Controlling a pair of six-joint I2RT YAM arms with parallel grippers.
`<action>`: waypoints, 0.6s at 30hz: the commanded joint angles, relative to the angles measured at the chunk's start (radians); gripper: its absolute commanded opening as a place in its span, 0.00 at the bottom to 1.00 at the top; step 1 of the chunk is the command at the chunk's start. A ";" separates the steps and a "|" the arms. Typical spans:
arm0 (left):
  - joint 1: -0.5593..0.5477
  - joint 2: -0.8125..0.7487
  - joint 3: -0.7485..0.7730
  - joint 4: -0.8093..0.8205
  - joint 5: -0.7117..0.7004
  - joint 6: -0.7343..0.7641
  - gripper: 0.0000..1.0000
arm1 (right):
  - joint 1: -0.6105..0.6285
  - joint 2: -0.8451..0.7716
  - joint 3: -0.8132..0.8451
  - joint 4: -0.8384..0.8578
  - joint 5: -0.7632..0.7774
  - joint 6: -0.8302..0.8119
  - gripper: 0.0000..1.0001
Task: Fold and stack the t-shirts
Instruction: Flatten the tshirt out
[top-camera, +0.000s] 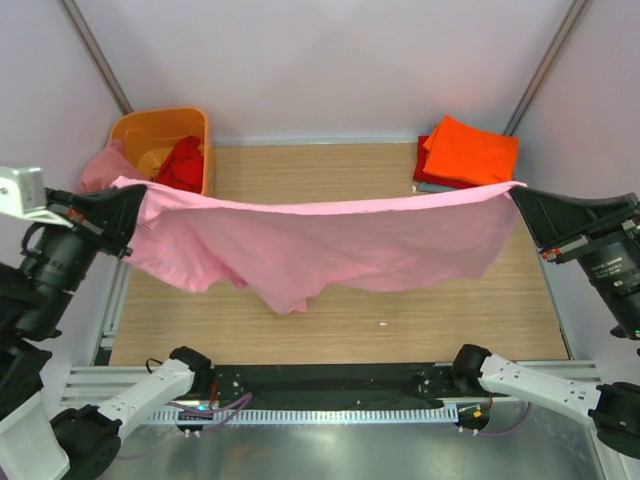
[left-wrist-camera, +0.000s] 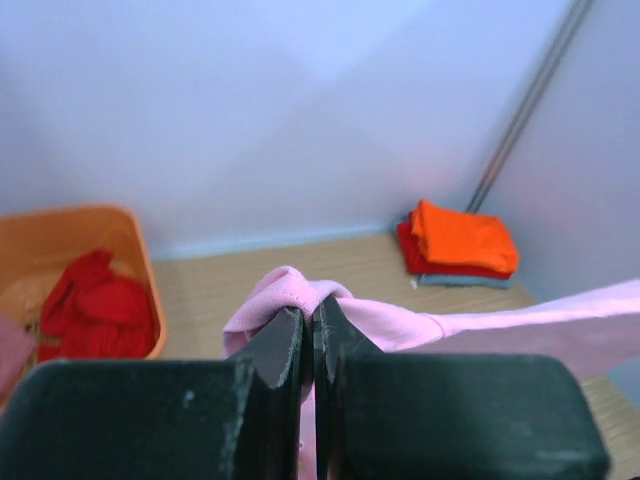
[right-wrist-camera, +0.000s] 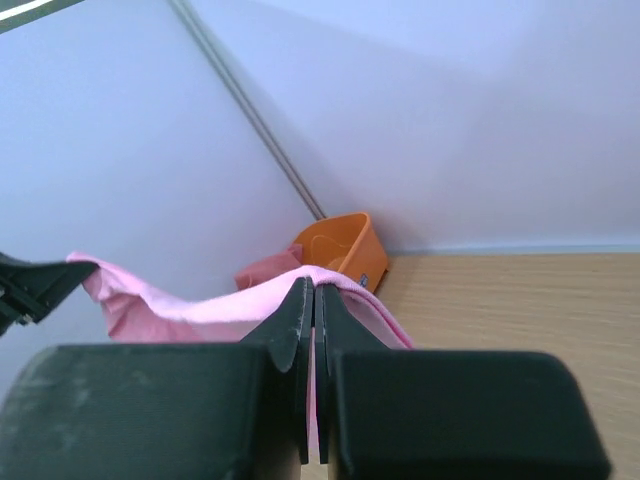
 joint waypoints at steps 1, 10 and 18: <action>0.013 0.026 0.144 0.080 0.209 0.106 0.00 | -0.002 -0.019 0.043 0.021 -0.126 -0.118 0.01; 0.206 0.146 0.248 0.075 0.501 0.026 0.00 | -0.055 0.090 0.163 -0.127 0.242 -0.121 0.01; 0.212 0.309 0.042 0.202 0.433 -0.024 0.00 | -0.036 0.366 0.101 -0.163 0.741 -0.191 0.01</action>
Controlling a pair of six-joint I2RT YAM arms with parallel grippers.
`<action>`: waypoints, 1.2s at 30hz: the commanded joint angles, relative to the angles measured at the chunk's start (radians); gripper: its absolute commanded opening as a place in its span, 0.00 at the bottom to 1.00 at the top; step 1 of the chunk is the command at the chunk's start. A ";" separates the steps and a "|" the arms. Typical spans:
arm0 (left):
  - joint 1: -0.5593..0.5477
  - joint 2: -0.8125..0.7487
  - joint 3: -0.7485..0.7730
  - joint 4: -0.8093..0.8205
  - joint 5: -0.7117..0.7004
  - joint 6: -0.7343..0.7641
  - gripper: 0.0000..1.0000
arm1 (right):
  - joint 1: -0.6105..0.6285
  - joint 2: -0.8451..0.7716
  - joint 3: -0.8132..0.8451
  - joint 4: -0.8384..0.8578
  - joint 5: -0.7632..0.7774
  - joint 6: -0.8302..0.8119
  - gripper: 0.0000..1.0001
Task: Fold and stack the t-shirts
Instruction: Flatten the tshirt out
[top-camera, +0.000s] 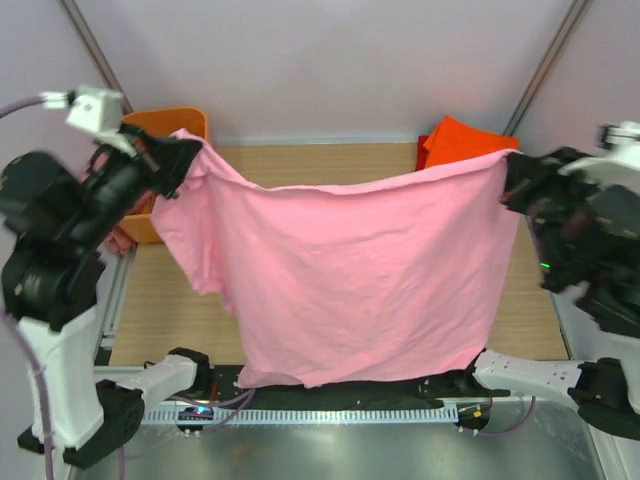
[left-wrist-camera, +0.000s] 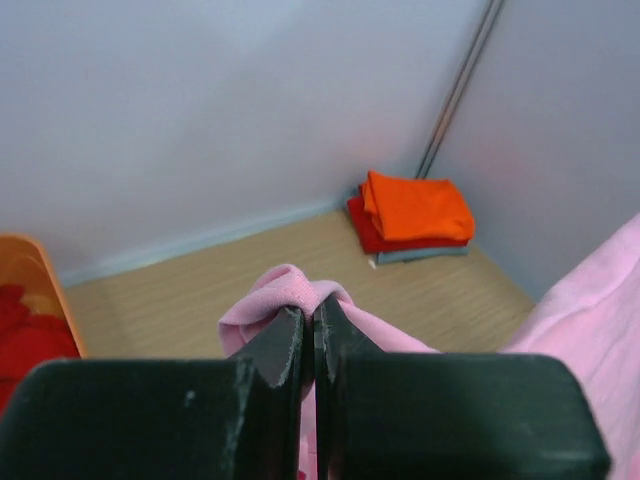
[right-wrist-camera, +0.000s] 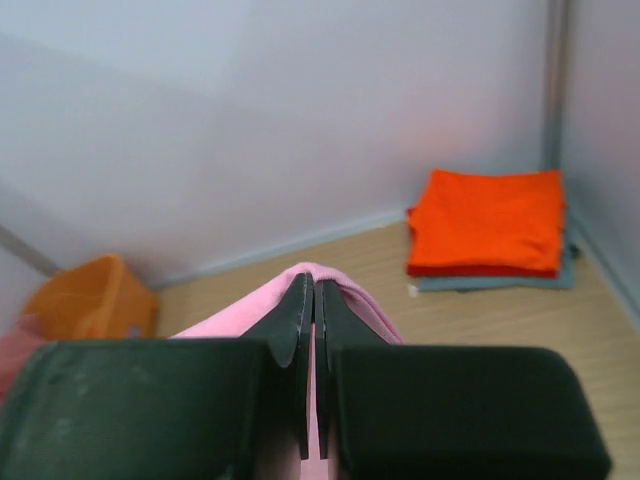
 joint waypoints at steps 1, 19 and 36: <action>0.009 0.163 -0.119 0.097 -0.015 -0.017 0.00 | -0.013 0.187 -0.091 0.000 0.306 -0.096 0.01; 0.012 0.908 0.097 0.115 -0.207 -0.172 1.00 | -0.728 1.035 0.368 -0.060 -0.559 0.019 0.87; -0.077 0.604 -0.504 0.146 -0.294 -0.199 1.00 | -0.650 0.695 -0.477 0.342 -0.999 0.172 0.88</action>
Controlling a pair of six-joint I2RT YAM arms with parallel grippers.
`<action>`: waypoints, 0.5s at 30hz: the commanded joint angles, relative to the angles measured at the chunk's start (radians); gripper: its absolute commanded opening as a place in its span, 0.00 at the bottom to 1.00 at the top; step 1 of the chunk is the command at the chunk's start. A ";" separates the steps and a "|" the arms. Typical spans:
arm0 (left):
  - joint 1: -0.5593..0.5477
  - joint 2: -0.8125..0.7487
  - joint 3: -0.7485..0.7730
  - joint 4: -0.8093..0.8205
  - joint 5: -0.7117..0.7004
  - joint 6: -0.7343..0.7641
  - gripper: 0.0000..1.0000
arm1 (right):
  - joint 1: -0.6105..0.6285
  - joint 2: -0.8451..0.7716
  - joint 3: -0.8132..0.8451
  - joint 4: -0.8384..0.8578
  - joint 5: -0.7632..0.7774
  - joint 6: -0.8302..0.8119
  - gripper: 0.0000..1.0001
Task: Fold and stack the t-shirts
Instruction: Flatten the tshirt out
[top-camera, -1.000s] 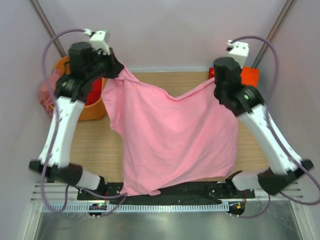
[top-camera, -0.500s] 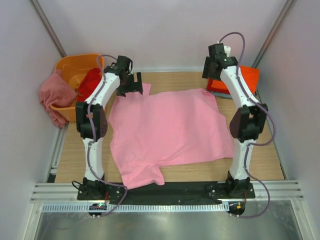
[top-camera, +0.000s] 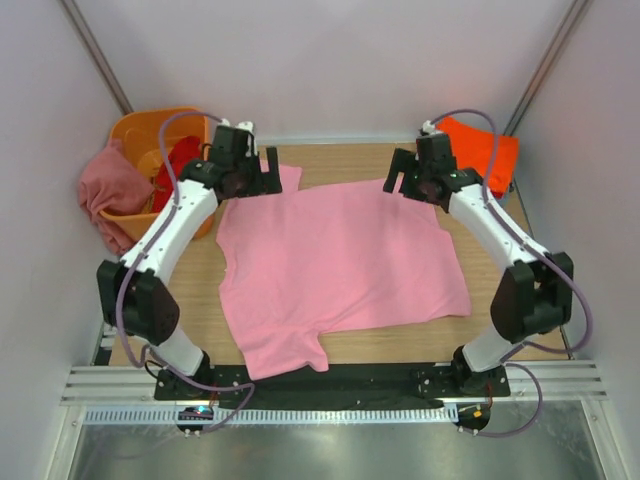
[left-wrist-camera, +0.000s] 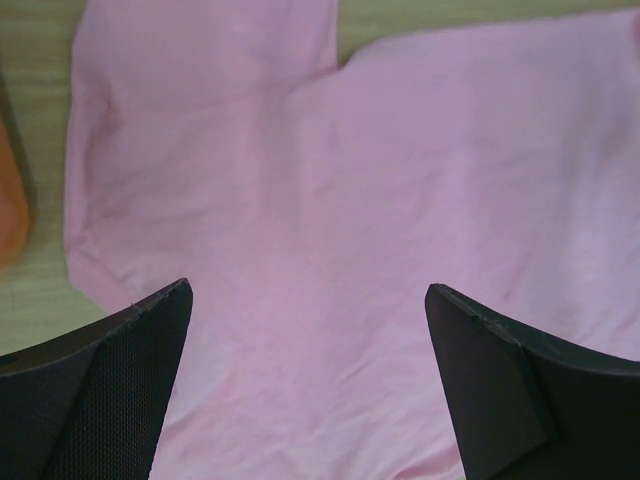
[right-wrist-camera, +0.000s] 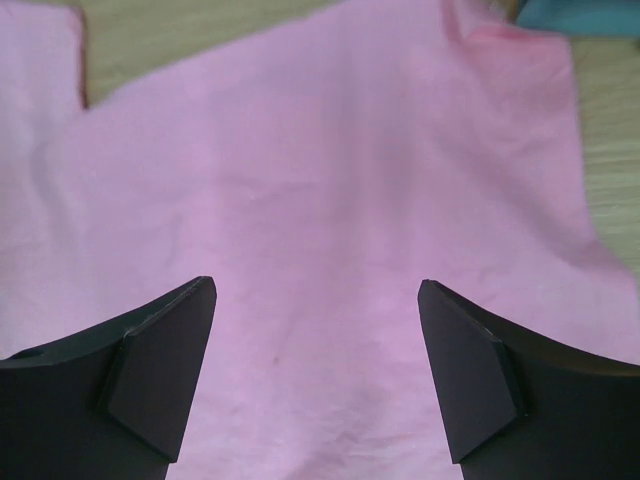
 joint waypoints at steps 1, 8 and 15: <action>-0.018 0.064 -0.114 0.052 -0.012 -0.043 0.99 | -0.002 0.055 -0.040 0.099 -0.132 0.033 0.88; -0.061 0.116 -0.192 0.115 -0.060 -0.135 0.98 | -0.022 0.302 0.175 0.034 -0.109 -0.016 0.84; -0.096 0.148 -0.320 0.179 -0.161 -0.163 0.98 | -0.011 0.332 0.095 0.132 -0.144 0.027 0.83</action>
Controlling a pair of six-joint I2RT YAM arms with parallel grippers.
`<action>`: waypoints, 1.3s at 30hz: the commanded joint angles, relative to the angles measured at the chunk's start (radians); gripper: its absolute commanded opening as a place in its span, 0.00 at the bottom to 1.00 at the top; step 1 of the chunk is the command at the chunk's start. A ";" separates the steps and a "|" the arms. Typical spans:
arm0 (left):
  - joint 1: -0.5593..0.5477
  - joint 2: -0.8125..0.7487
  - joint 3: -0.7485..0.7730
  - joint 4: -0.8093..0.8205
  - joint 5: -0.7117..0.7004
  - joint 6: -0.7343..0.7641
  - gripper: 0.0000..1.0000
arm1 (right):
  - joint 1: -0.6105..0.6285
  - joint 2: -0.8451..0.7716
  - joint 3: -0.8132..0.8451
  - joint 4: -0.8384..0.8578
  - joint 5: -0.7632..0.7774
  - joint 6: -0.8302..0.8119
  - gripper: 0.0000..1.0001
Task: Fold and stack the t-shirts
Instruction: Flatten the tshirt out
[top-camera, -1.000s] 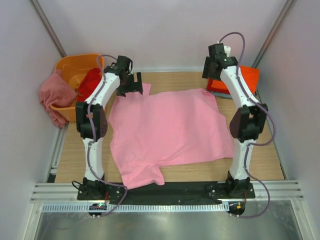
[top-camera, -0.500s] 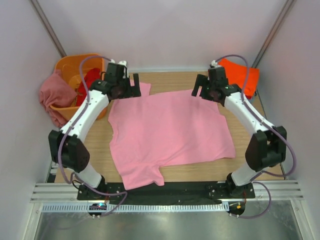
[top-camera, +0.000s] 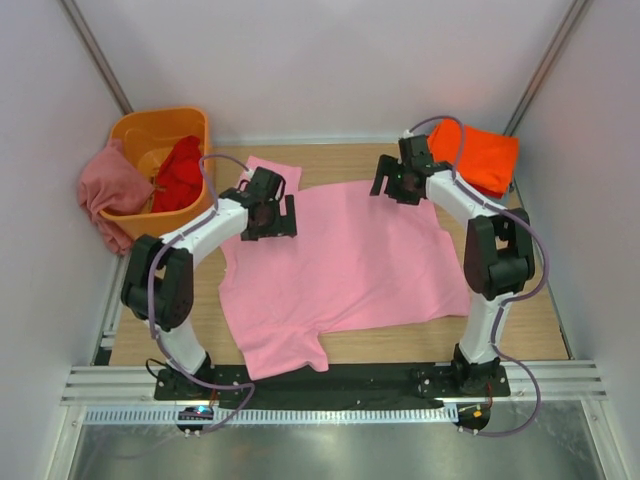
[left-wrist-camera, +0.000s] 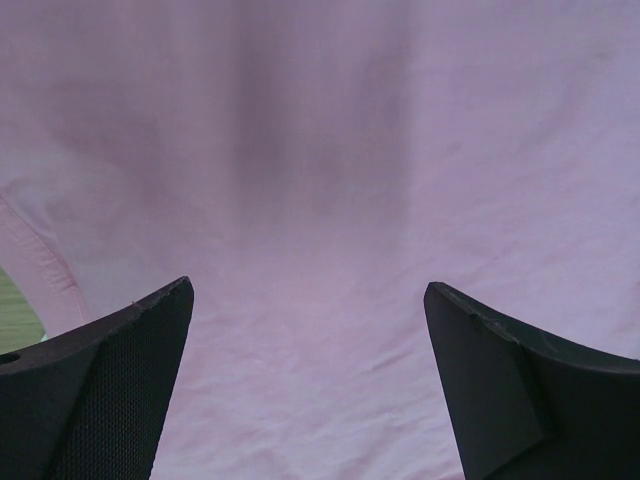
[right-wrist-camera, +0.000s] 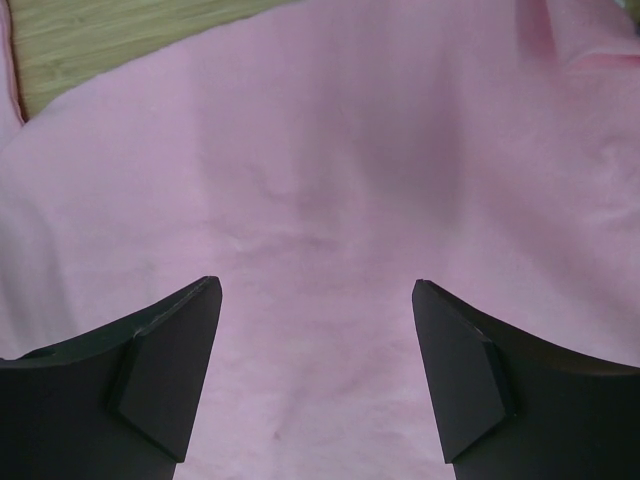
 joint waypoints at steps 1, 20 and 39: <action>-0.001 0.017 -0.015 0.058 -0.076 -0.032 0.98 | 0.010 -0.007 -0.035 0.062 -0.044 0.028 0.83; 0.097 0.441 0.336 0.032 -0.112 0.020 0.98 | -0.016 0.401 0.302 0.031 -0.072 0.025 0.83; 0.024 0.042 0.415 -0.177 -0.161 0.028 1.00 | 0.003 0.248 0.459 -0.095 -0.121 -0.084 0.83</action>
